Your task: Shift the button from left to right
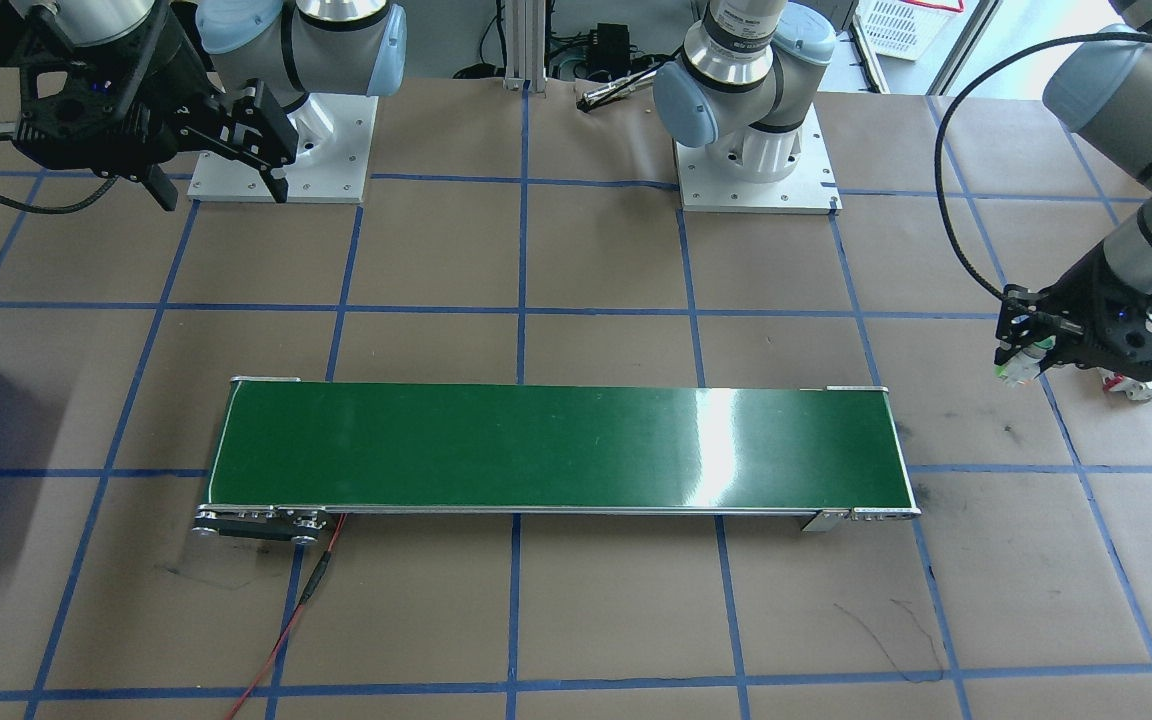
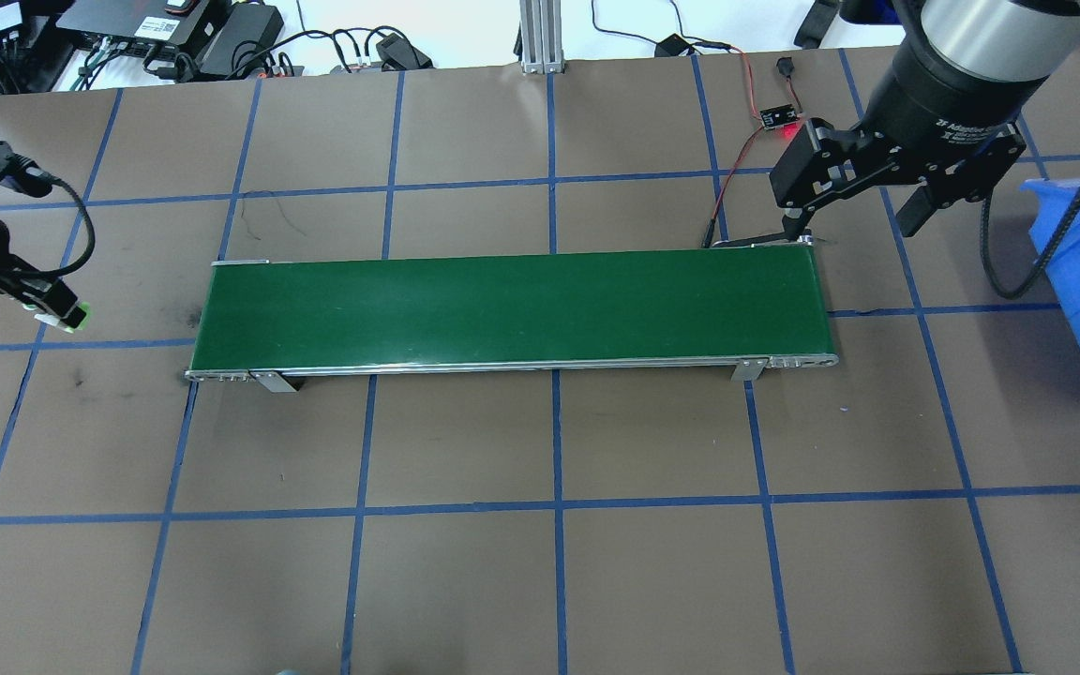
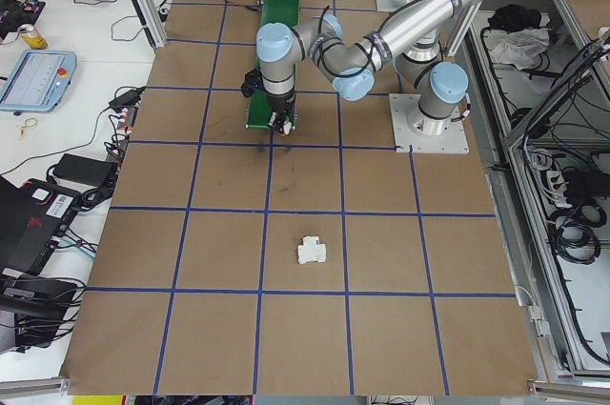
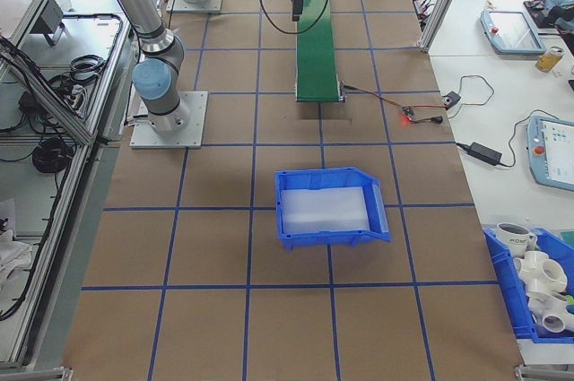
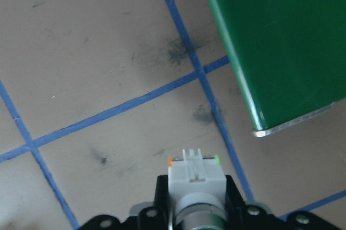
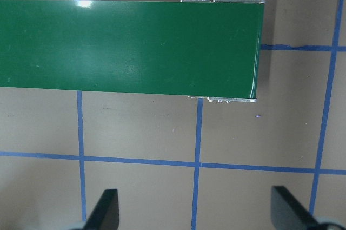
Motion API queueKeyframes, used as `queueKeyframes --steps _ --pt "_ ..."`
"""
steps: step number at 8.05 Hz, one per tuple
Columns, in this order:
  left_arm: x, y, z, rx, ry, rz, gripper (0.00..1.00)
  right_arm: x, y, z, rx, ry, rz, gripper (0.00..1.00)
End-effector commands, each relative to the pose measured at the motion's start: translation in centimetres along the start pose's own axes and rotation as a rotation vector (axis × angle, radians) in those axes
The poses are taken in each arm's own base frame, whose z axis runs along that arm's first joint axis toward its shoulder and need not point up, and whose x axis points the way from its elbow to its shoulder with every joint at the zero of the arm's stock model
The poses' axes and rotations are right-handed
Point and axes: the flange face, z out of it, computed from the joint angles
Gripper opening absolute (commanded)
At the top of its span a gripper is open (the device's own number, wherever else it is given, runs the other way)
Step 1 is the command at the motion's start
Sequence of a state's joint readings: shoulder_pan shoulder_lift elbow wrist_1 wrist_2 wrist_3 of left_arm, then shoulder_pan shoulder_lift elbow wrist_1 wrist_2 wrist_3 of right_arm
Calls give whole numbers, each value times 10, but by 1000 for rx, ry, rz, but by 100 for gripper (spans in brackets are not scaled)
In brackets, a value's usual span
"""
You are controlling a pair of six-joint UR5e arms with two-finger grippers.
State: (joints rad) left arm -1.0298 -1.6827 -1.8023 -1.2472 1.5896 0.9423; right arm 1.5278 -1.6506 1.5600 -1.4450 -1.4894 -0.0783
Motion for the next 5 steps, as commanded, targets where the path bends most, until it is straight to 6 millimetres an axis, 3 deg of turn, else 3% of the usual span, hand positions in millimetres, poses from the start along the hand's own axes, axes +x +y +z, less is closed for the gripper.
queueKeyframes --steps 1,3,5 --pt "65 -50 9 6 26 -120 0 0 0 0 0 0 0 100" --pt "89 -65 11 13 32 -189 0 1 0 0 0 0 2 100" --pt "85 -76 20 46 30 -212 0 1 0 0 0 0 2 100"
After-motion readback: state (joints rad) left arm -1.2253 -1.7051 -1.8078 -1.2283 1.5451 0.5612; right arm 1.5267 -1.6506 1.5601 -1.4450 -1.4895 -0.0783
